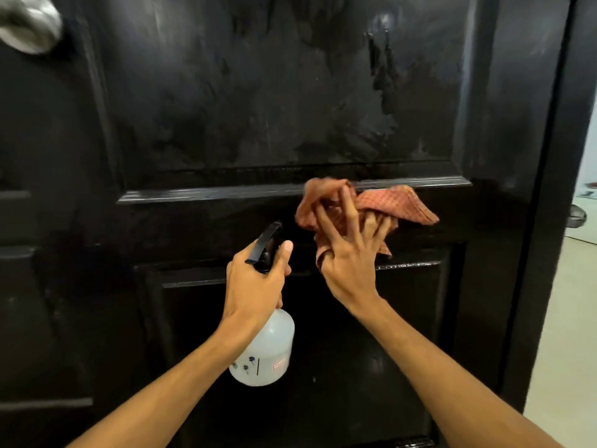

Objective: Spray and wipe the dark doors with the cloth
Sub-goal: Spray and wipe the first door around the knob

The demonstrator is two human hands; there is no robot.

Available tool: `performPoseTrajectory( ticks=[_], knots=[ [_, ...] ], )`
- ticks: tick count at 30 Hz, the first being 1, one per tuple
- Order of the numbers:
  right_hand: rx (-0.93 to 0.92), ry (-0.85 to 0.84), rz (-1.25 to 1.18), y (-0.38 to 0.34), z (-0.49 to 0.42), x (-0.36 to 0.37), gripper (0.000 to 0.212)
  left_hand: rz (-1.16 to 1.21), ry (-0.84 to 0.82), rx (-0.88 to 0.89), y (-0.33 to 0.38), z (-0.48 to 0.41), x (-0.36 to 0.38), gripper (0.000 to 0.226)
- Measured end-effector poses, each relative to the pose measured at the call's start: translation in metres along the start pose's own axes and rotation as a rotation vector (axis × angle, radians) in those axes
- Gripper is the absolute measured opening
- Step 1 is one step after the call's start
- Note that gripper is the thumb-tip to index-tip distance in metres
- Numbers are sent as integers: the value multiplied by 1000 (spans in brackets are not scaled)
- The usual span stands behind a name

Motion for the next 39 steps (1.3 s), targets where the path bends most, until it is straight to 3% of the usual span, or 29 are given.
performPoseTrajectory(
  ticks=[1,4,5,8,9,12,13,16,17,20,21,24,25,29,33,37,39],
  knots=[
    [-53,-22,-18,-6,1,1,64,-14,18,2,-2,3,-12,17],
    [333,74,-139,-7,-4,1,65,-50,91,-11,-8,6,-52,20],
    [339,66,-149,-32,-4,4,64,-68,122,-15,-10,6,-67,21],
    [-257,-97,-48,-126,10,26,64,-83,172,-15,-14,10,-100,17],
    [-315,-124,-57,-134,8,27,61,-91,181,-15,-15,12,-108,16],
    [30,-42,-136,-125,-6,28,58,-116,219,-13,-15,13,-135,16],
    [37,-48,-133,-138,-3,31,58,-127,245,-14,-16,13,-146,18],
    [-456,-116,-66,-198,20,44,55,-173,299,-7,-20,17,-173,21],
    [-507,-110,-65,-202,14,42,52,-178,310,-10,-21,19,-180,20],
    [-262,-42,-94,-198,-18,37,58,-153,341,-31,-26,20,-199,23],
    [-285,-58,-93,-210,-14,43,61,-153,357,-40,-29,20,-207,23],
    [-712,-127,-41,-254,25,64,61,-149,379,-67,-39,23,-223,17],
    [-758,-108,-53,-257,23,64,58,-149,388,-78,-41,24,-228,18],
    [-510,-89,-133,-272,-9,60,58,-151,433,-92,-45,24,-259,22],
    [-901,-147,-116,-321,26,76,54,-227,472,-81,-51,30,-288,18],
    [-593,-70,-137,-347,-35,71,56,-233,536,-82,-55,33,-318,17],
    [-770,-117,-88,-378,-13,82,63,-257,560,-90,-58,35,-330,21]
  ],
)
Point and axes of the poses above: each hand's wrist, its own z-axis away from the middle knuckle, its own x-axis out of the palm, y = z × x, the point moved 6 cm from there along -z, towards the middle knuckle, and after that the axes turned 1 degree about -z, right-handed, at the moved point
